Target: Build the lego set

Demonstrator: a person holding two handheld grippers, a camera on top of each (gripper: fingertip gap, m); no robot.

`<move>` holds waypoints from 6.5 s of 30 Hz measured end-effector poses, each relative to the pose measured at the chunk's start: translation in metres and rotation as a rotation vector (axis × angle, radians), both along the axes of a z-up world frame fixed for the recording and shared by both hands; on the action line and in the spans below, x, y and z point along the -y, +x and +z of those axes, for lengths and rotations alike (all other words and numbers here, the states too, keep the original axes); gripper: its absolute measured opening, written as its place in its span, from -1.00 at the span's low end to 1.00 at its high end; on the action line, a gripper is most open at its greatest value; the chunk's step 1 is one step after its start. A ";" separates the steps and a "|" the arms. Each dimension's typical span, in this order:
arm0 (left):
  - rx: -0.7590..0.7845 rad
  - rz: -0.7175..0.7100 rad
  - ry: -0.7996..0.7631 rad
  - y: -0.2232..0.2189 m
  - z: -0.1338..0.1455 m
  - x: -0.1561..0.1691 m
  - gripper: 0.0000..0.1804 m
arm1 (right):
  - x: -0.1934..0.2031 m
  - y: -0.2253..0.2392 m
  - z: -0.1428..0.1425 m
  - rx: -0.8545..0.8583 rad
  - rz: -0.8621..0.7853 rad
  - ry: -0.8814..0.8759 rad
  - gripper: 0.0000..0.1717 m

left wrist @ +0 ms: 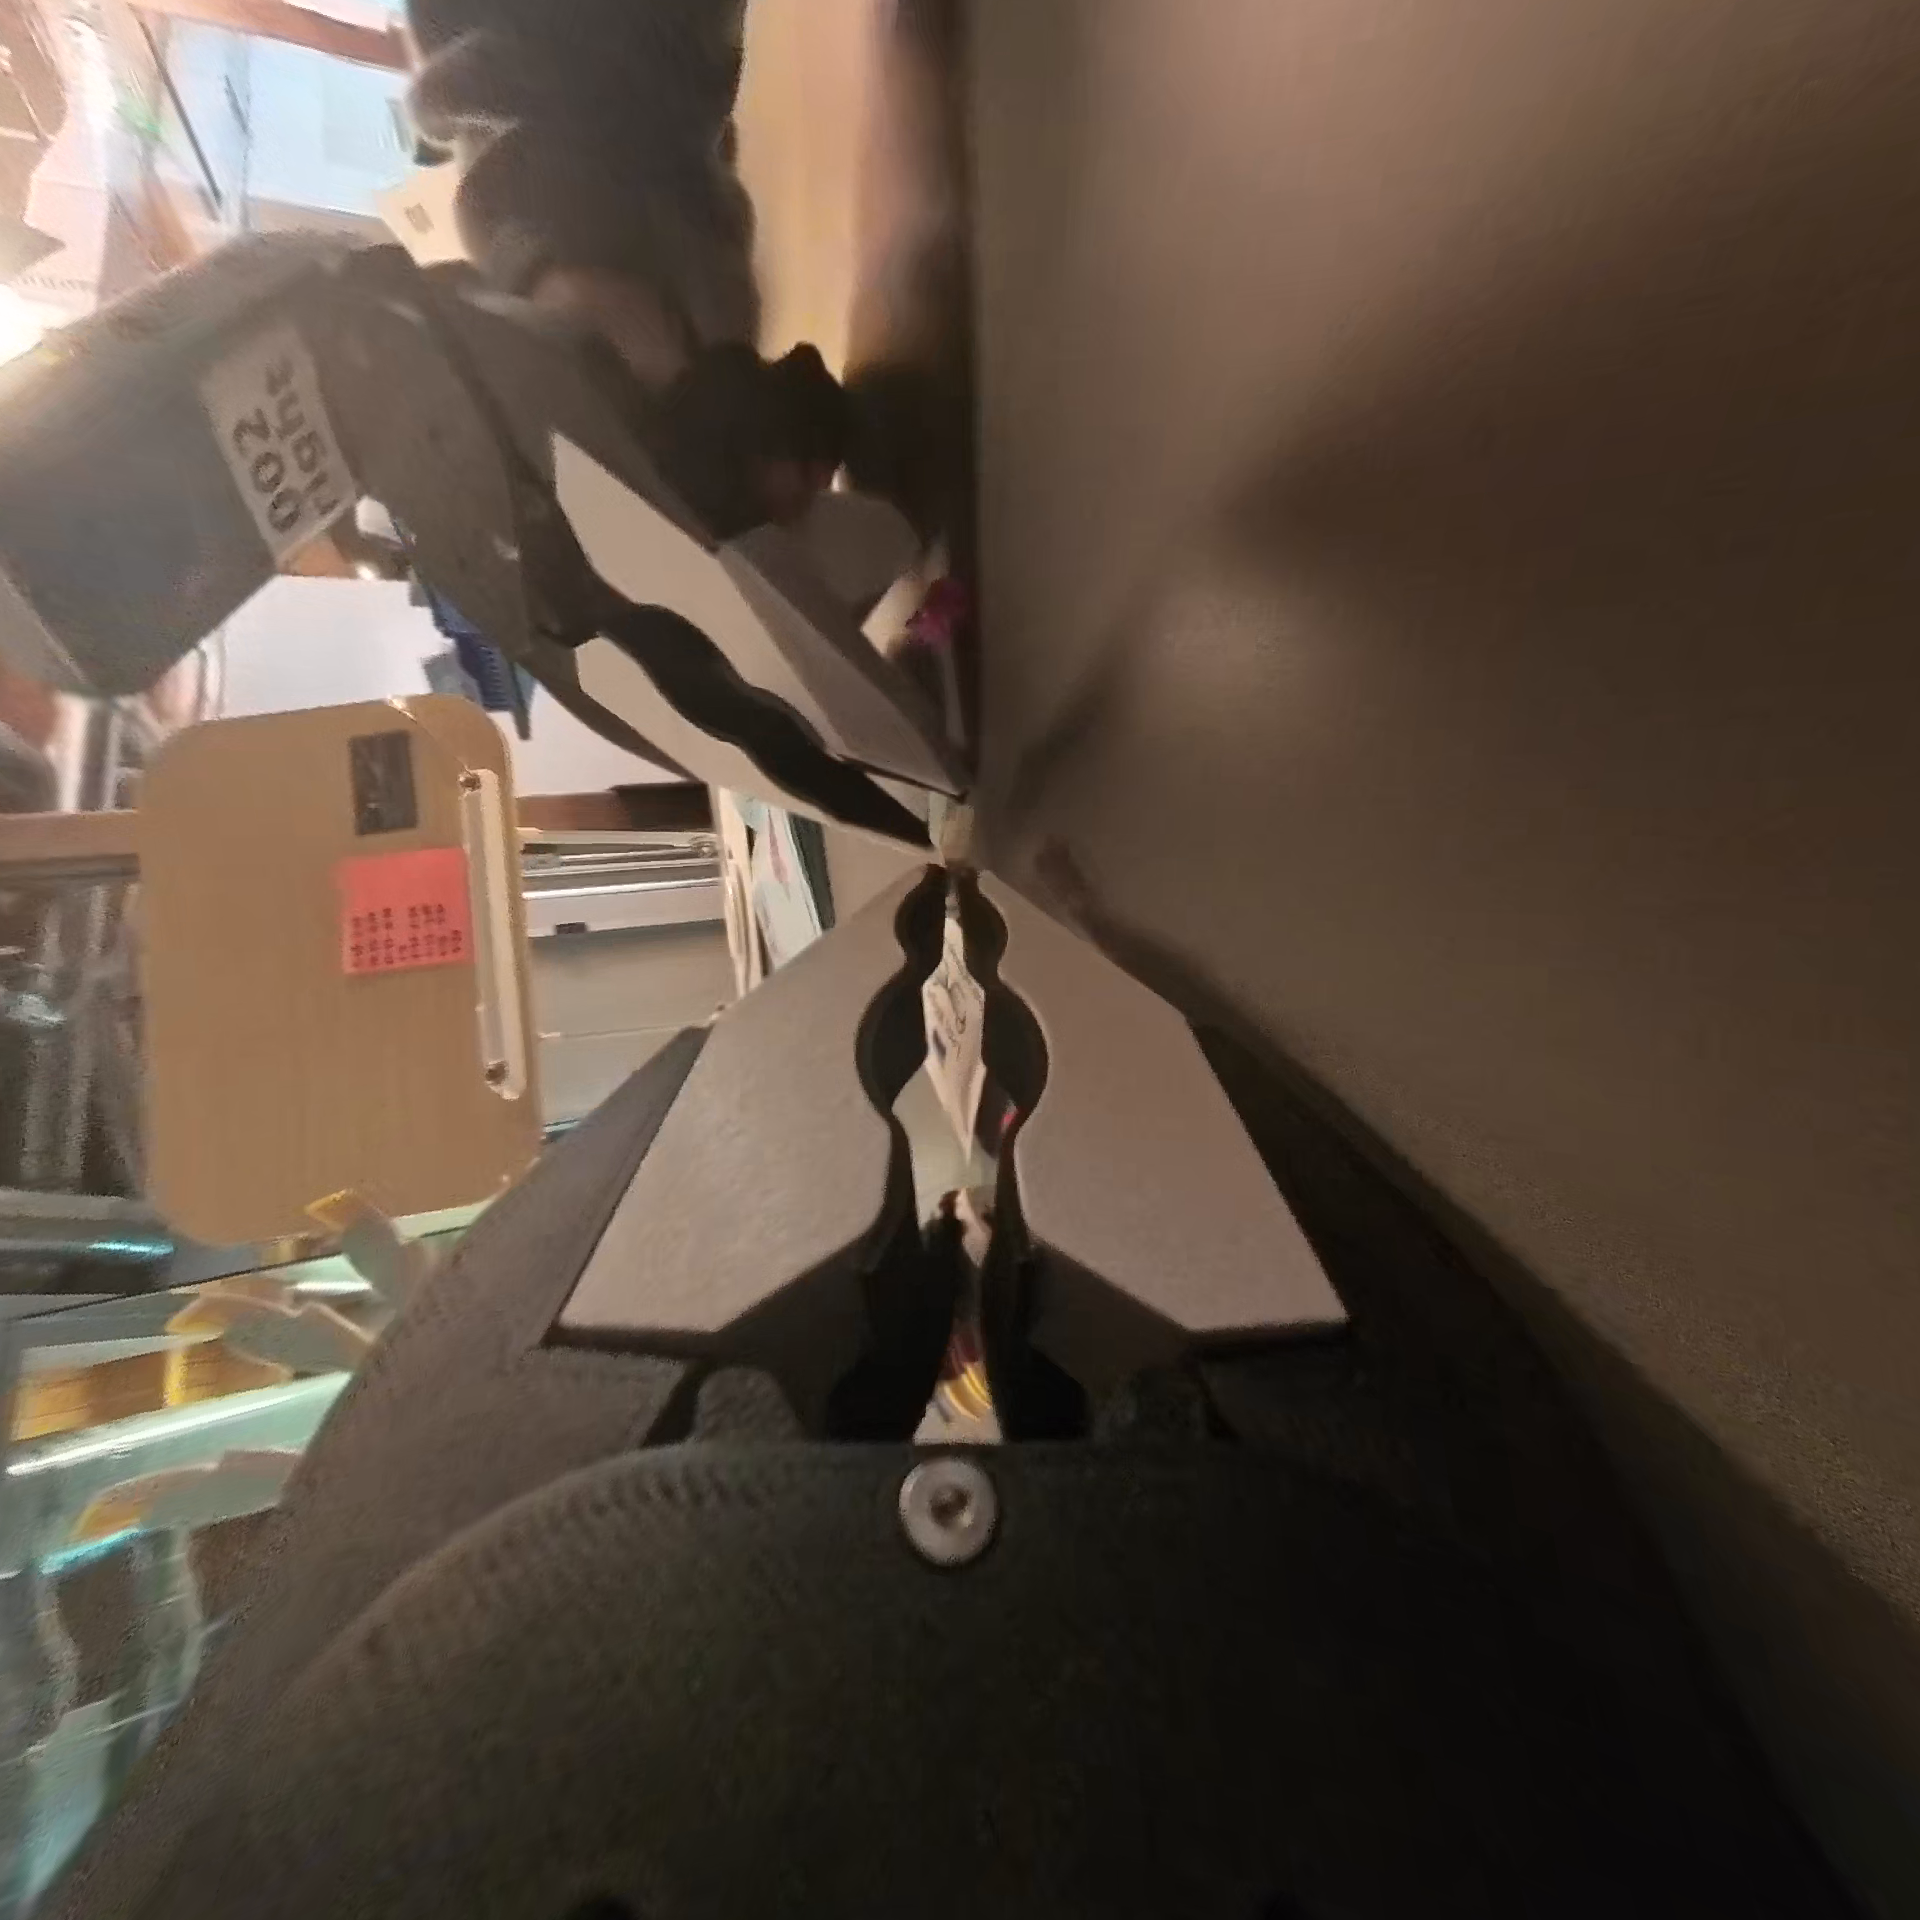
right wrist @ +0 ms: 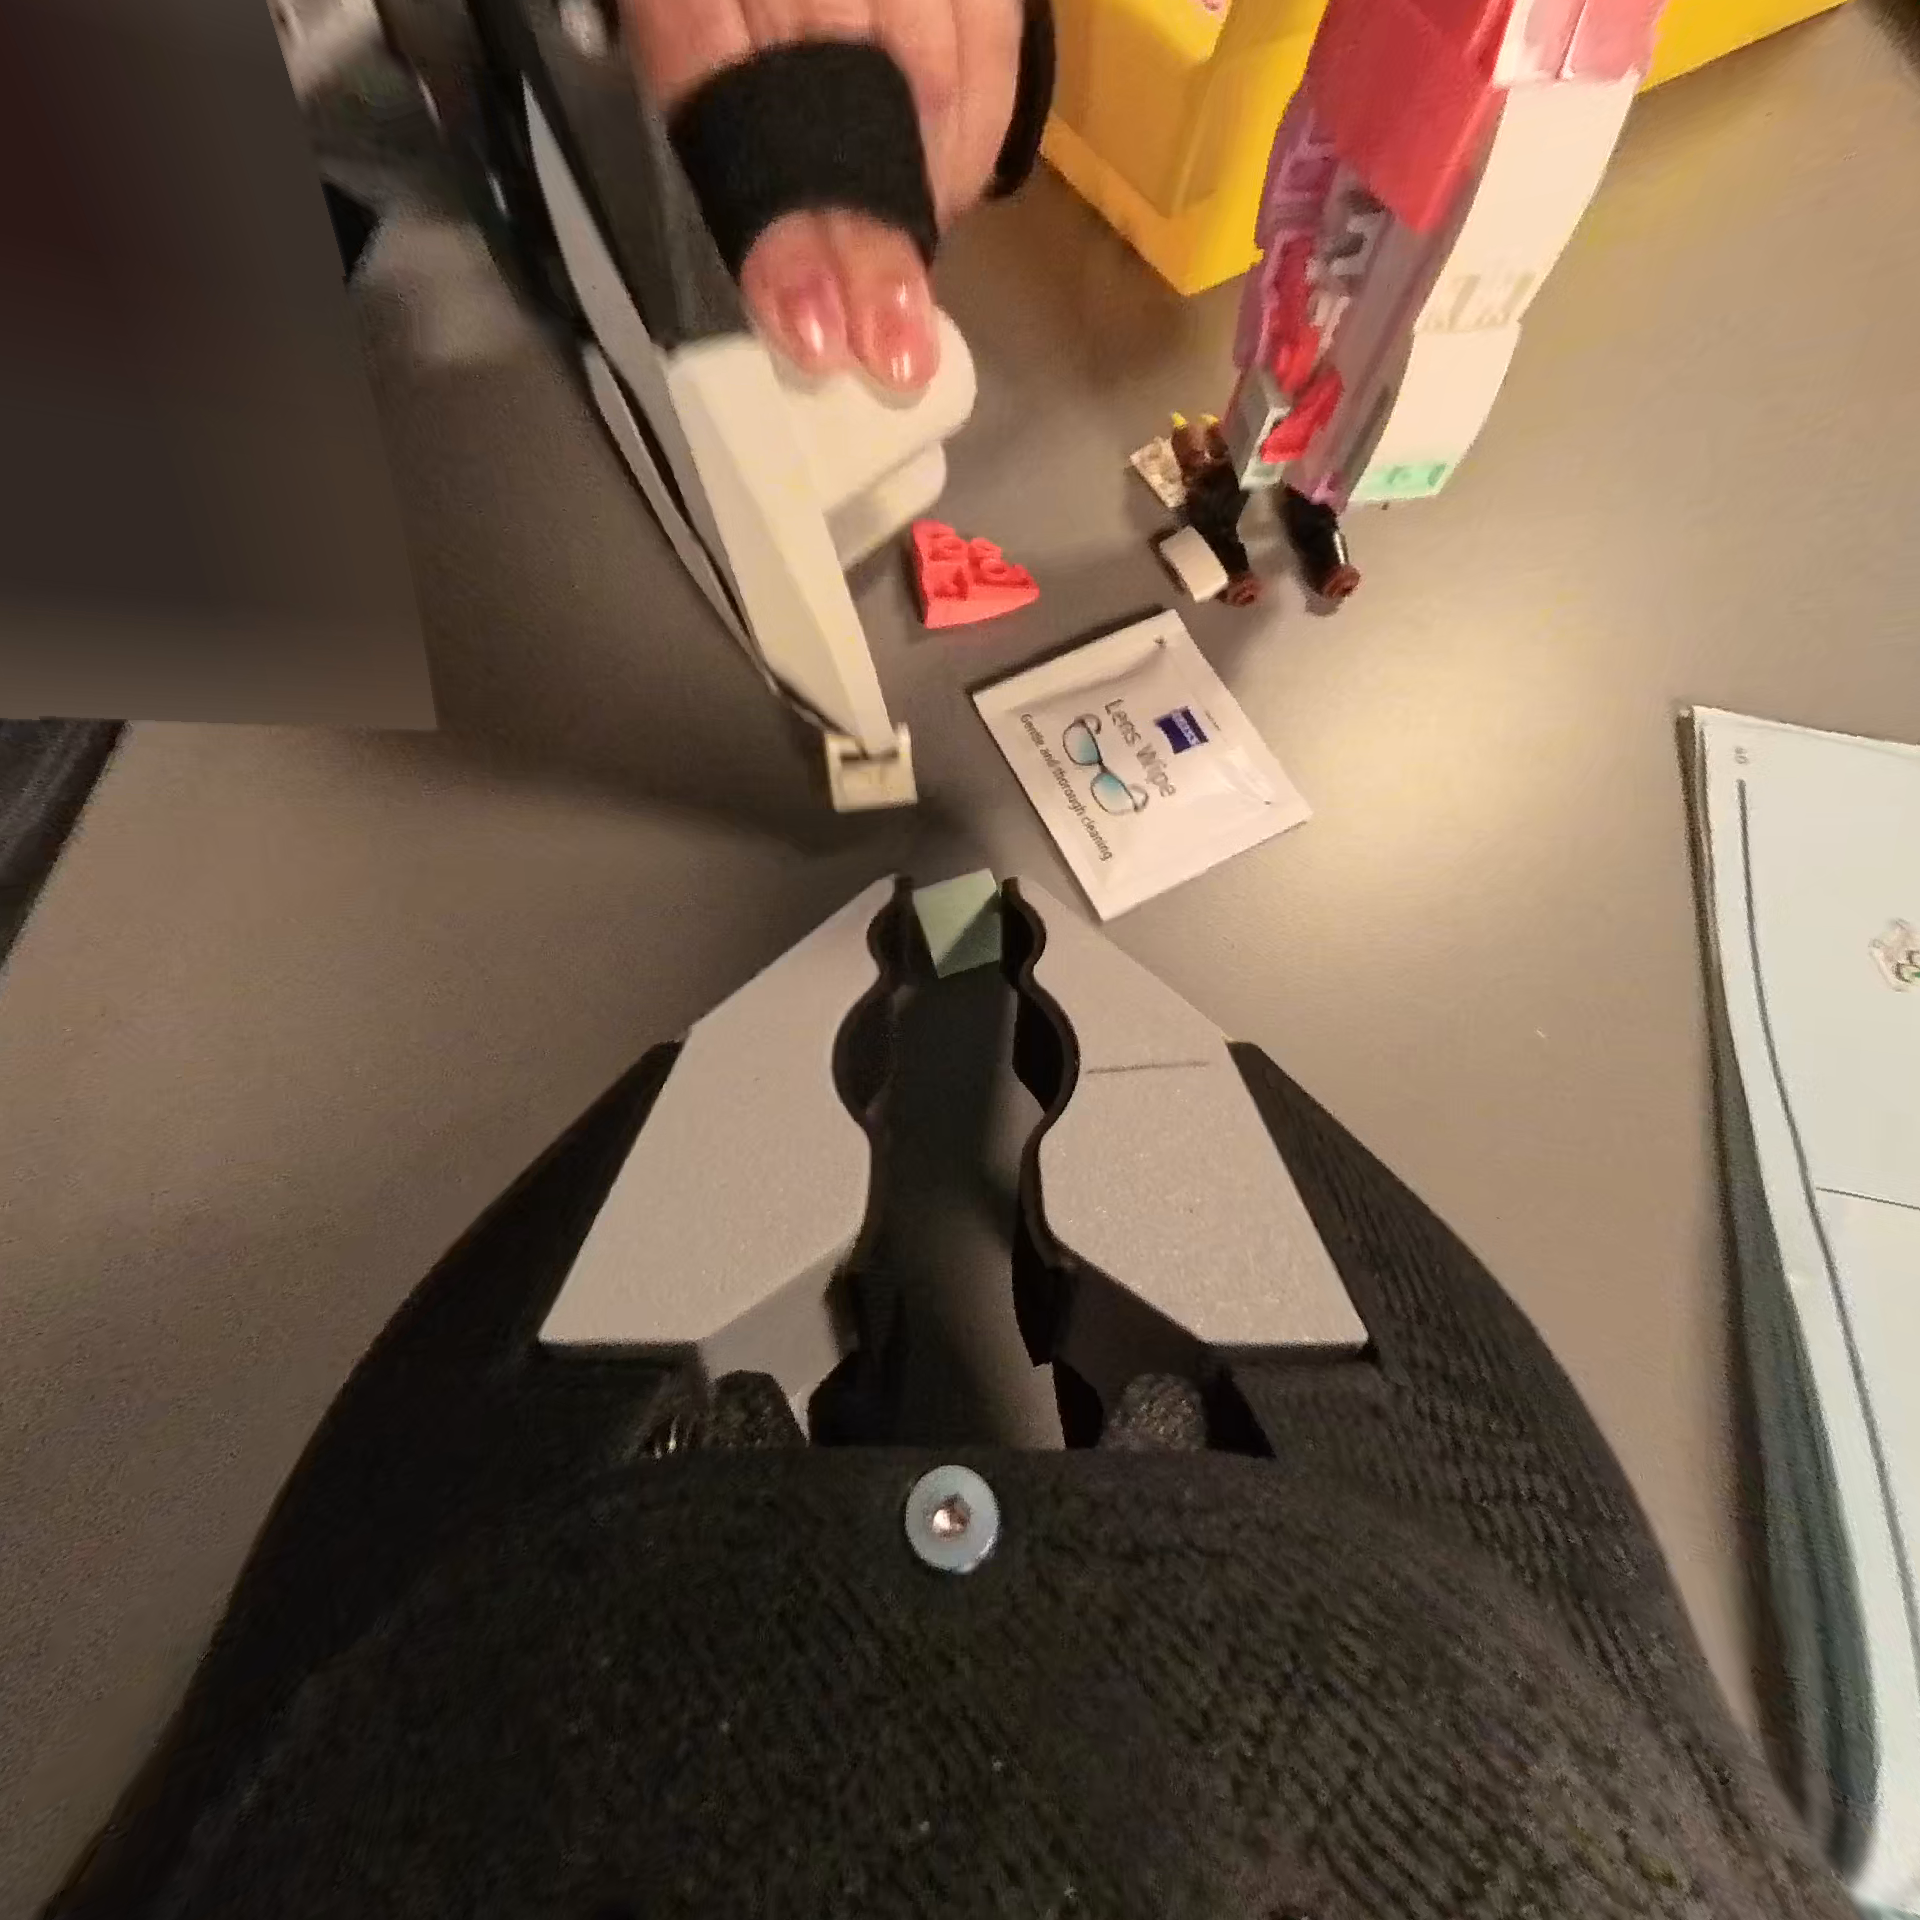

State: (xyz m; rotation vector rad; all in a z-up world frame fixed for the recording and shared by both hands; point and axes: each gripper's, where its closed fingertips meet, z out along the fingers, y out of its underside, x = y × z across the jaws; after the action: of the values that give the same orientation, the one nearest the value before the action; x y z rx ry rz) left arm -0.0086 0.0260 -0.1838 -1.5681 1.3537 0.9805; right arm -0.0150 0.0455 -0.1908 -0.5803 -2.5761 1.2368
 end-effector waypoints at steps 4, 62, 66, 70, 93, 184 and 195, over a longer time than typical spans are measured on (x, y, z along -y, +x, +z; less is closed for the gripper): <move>-0.033 0.029 0.042 -0.005 0.001 0.000 -0.98 | 0.016 0.004 0.025 0.015 -0.013 -0.198 -0.82; 0.353 0.264 0.166 -0.031 0.042 -0.007 -0.99 | 0.016 -0.039 0.043 -0.752 -0.252 0.531 -0.95; 0.304 0.265 0.161 -0.034 0.037 -0.008 -0.99 | 0.015 -0.041 0.038 -0.762 -0.246 0.522 -0.95; 0.466 0.253 0.162 -0.028 0.041 -0.009 -0.91 | 0.009 -0.044 0.046 -0.895 -0.245 0.569 -0.95; 1.153 0.210 0.124 -0.020 0.070 -0.009 -0.69 | 0.017 -0.035 0.077 -1.357 -0.189 0.676 -0.95; 1.320 2.043 -0.638 -0.277 -0.004 0.253 -0.51 | -0.231 -0.030 0.101 -0.978 -1.065 0.160 -0.76; 1.474 1.925 -0.589 -0.268 -0.005 0.242 -0.86 | -0.228 -0.031 0.100 -0.959 -1.048 0.129 -0.76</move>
State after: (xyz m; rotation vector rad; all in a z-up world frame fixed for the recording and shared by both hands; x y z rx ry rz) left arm -0.2763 -0.2157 -0.1885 -2.8208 -1.3404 -0.1388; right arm -0.0462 0.2737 -0.0911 -0.8499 -1.2191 0.6709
